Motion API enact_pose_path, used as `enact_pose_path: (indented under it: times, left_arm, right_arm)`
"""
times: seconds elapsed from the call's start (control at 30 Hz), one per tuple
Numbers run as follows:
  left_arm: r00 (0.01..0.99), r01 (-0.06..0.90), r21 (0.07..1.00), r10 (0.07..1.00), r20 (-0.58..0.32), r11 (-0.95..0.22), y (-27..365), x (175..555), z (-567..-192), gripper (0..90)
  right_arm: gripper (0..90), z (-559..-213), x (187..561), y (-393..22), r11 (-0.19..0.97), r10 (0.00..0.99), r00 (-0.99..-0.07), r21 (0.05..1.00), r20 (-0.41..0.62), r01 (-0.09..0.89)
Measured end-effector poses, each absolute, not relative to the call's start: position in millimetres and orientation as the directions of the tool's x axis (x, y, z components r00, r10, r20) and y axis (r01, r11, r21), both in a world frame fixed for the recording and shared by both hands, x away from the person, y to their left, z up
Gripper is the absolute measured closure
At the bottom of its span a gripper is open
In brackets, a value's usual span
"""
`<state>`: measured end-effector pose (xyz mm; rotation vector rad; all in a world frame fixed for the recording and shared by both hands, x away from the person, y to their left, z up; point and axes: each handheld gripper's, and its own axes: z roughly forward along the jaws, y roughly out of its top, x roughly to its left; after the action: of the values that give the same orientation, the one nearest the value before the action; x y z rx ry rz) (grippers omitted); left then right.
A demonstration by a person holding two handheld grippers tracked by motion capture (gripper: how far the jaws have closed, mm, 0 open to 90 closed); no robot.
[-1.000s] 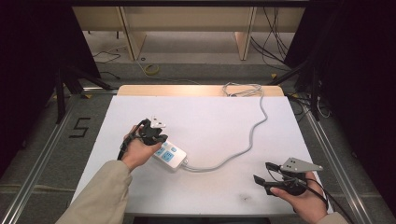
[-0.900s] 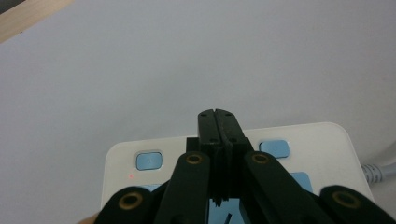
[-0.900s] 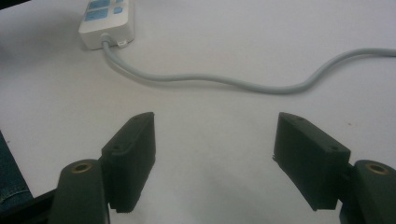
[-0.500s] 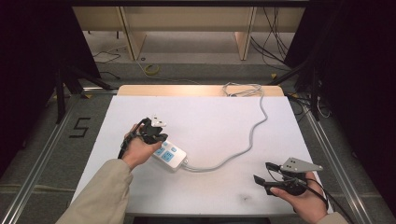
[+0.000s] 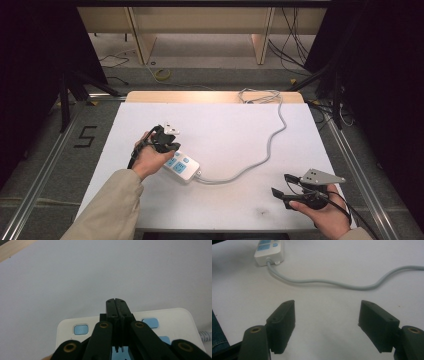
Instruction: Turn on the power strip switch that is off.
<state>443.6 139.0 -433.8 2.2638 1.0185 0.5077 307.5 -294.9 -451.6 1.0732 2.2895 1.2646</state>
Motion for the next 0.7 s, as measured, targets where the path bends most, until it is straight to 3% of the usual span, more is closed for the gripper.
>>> enact_pose_path:
  times: [0.7]
  left_arm:
    - [0.648,0.540,0.629,0.753,0.114,-0.560,132.7,447.7,-435.8,90.0]
  right_arm:
    - [30.1,-452.3,308.2,-294.4,0.330,0.736,-0.672,0.823,0.082,0.462]
